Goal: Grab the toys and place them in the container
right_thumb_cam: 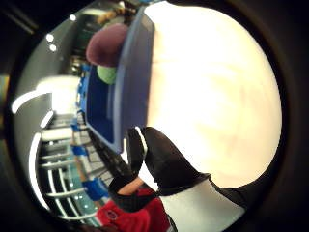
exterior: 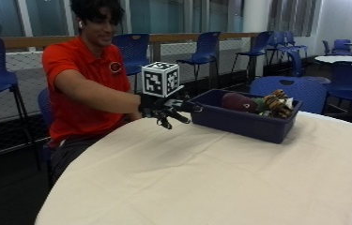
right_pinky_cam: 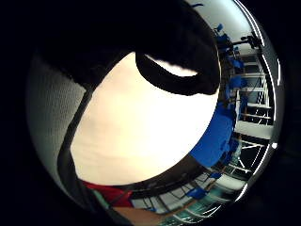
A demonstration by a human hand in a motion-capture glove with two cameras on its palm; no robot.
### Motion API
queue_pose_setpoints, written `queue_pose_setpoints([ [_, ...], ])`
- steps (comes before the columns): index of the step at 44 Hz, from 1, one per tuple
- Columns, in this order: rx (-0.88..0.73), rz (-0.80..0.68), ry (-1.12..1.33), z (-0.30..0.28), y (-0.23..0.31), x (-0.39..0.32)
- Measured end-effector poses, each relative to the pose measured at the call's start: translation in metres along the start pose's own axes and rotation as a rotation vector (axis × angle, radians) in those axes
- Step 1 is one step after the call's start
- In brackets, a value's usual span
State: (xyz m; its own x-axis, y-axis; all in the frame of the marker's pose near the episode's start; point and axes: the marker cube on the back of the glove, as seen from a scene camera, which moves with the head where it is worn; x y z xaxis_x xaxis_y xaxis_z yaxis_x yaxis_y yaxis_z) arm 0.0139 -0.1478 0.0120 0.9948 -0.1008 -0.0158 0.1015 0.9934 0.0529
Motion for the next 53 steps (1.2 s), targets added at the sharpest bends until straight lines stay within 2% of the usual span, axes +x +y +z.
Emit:
queue_pose_setpoints([
  [10, 0.032, 0.039, 0.029, 0.02, 0.039, 0.035],
  [22, 0.048, 0.056, 0.102, 0.016, 0.069, 0.063],
  [32, 0.094, 0.072, 0.096, 0.003, 0.084, 0.073],
  [53, 0.077, 0.102, 0.08, -0.007, 0.098, 0.083],
])
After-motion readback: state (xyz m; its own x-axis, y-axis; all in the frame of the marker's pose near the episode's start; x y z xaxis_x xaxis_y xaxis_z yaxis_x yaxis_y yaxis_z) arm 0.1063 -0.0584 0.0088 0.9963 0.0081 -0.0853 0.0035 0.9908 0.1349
